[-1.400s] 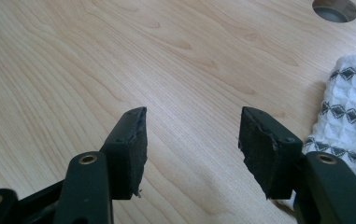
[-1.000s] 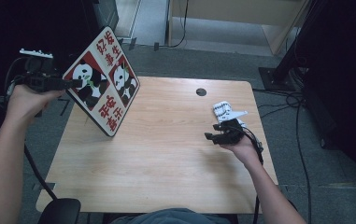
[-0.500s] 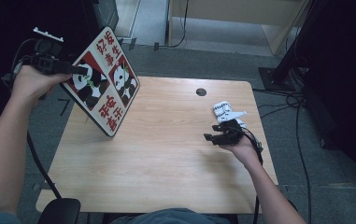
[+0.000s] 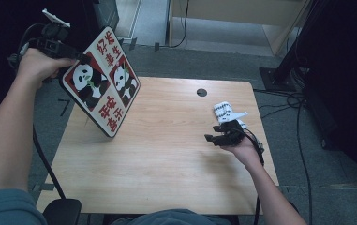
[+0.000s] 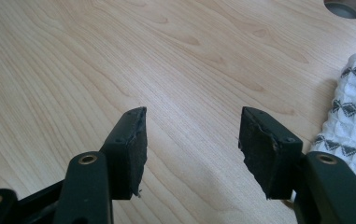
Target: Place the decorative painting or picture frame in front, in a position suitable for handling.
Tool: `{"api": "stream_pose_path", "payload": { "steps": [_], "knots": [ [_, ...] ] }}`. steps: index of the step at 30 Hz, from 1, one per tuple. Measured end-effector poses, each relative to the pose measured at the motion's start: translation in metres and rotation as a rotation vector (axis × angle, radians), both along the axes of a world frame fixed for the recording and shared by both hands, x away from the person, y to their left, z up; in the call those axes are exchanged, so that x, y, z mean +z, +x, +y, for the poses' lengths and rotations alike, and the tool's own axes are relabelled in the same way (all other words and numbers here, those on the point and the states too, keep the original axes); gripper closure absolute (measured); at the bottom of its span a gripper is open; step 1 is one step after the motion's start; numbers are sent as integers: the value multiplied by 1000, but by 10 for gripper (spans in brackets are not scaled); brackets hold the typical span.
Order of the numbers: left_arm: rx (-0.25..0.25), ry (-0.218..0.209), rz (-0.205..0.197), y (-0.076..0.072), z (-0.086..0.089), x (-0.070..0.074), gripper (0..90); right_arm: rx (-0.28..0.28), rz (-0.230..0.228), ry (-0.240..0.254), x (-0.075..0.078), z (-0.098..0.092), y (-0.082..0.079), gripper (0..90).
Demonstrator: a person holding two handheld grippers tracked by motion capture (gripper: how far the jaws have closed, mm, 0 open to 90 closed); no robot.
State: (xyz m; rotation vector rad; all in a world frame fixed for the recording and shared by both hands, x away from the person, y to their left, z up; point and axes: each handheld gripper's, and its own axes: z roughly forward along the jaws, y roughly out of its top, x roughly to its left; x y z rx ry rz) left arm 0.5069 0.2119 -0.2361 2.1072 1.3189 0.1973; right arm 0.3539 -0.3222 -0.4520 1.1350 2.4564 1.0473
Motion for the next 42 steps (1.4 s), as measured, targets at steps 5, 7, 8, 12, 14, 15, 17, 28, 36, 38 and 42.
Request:
{"api": "stream_pose_path", "payload": {
  "steps": [5,7,8,12,14,15,17,28,36,38,42],
  "knots": [
    [22,3,23,10,3,-2,594,2,-2,-2,0,0,0,430],
    [23,-1,33,14,4,-3,619,3,-6,-3,0,0,0,429],
    [22,-2,43,16,3,-4,619,3,-6,-3,0,0,0,429],
    [37,28,60,23,-2,-8,630,0,-6,-1,1,-1,0,429],
    [34,36,56,26,-5,-10,664,-2,-9,0,1,-1,0,429],
    [22,33,62,26,-7,-10,688,-3,-8,-1,1,-1,0,429],
    [18,45,67,28,-8,-10,754,-8,-1,-2,1,-2,1,437],
    [87,7,162,30,-24,1,805,-45,41,71,1,-12,8,491],
    [47,-20,130,13,-53,29,795,-79,47,89,0,-21,10,489],
    [44,-45,116,4,-59,35,796,-88,51,94,0,-23,10,490],
    [3,-18,66,-16,-82,43,795,-90,46,91,0,-25,10,490]
  ]
}}
